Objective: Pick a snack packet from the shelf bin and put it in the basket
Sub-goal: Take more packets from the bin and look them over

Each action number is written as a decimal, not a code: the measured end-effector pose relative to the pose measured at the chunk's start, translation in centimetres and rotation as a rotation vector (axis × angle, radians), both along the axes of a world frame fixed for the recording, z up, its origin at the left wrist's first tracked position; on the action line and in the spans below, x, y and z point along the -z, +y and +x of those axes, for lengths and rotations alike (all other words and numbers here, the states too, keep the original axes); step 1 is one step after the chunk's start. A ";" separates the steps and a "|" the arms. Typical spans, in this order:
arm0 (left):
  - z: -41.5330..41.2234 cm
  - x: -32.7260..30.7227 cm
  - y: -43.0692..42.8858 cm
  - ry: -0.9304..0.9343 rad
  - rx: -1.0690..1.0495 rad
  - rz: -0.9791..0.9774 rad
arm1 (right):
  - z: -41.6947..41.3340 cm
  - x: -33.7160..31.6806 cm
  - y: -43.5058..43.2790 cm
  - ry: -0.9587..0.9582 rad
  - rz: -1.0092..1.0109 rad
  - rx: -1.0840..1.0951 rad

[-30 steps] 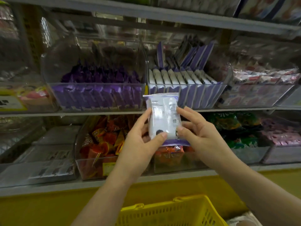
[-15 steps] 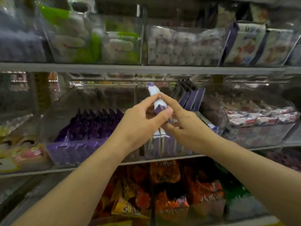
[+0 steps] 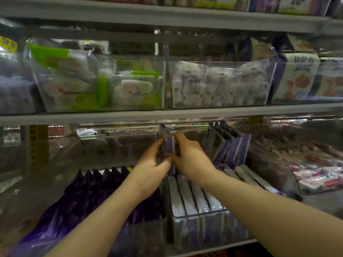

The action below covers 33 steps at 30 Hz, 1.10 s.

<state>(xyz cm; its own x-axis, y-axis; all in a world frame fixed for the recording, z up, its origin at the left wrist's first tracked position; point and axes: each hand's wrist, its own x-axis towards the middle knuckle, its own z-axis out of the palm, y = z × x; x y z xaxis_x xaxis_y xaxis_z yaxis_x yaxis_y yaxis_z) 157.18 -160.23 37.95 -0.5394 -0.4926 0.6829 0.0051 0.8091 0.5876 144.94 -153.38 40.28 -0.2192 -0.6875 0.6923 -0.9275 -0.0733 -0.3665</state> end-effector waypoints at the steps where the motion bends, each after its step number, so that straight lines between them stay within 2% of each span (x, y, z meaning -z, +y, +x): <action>1: -0.2 0.5 -0.3 0.023 0.015 0.039 | 0.0 -0.3 -0.8 -0.019 -0.005 0.024; 4: -0.5 1.2 -0.9 0.024 0.023 0.042 | -0.3 -1.1 -2.5 -0.020 -0.024 0.081; 8: -0.6 1.2 -1.4 0.026 0.024 0.012 | -0.7 -2.0 -3.2 0.169 0.171 0.083; 11: -0.9 0.9 -1.5 0.049 0.011 -0.040 | -1.1 -2.5 -2.9 0.217 0.197 0.039; 15: -1.1 -0.6 -1.8 0.043 -0.061 -0.160 | -1.6 -2.4 -3.1 0.603 0.034 0.279; 16: -1.1 -0.8 -1.9 0.020 -0.084 -0.195 | -2.0 -2.4 -2.9 0.613 0.035 0.262; 19: -0.8 -1.3 -2.0 -0.004 -0.093 -0.283 | -3.7 -2.8 -1.6 0.300 0.176 -0.124; 20: -0.8 -1.6 -1.9 -0.016 -0.109 -0.295 | -4.3 -3.0 -1.1 0.223 0.214 -0.190; 23: -0.9 -3.0 -1.9 -0.101 -0.227 -0.273 | -6.7 -3.9 0.2 0.005 0.119 -0.204; 24: -1.0 -3.5 -1.8 -0.123 -0.261 -0.272 | -7.3 -4.3 0.7 0.025 0.075 -0.139; 25: -1.2 -4.2 -1.7 -0.133 -0.286 -0.297 | -7.9 -4.6 1.2 0.123 0.077 -0.035; 28: -2.2 -5.9 -1.0 -0.183 -0.343 -0.494 | -8.2 -4.5 1.5 0.416 0.344 0.136; 30: -3.3 -6.8 -0.8 -0.355 -0.370 -0.582 | -7.5 -3.8 1.1 0.486 0.528 0.186; 33: -4.7 -7.3 -1.2 -0.628 -0.363 -0.578 | -7.0 -3.7 0.5 0.519 0.626 0.159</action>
<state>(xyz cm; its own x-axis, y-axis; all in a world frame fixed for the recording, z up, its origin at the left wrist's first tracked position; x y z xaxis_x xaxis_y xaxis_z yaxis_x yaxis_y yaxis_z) 152.51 -161.42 45.21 -0.7729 -0.3774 0.5100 -0.4884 0.8671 -0.0985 137.90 -152.88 43.99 -0.1044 -0.9671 0.2320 -0.9721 0.1486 0.1818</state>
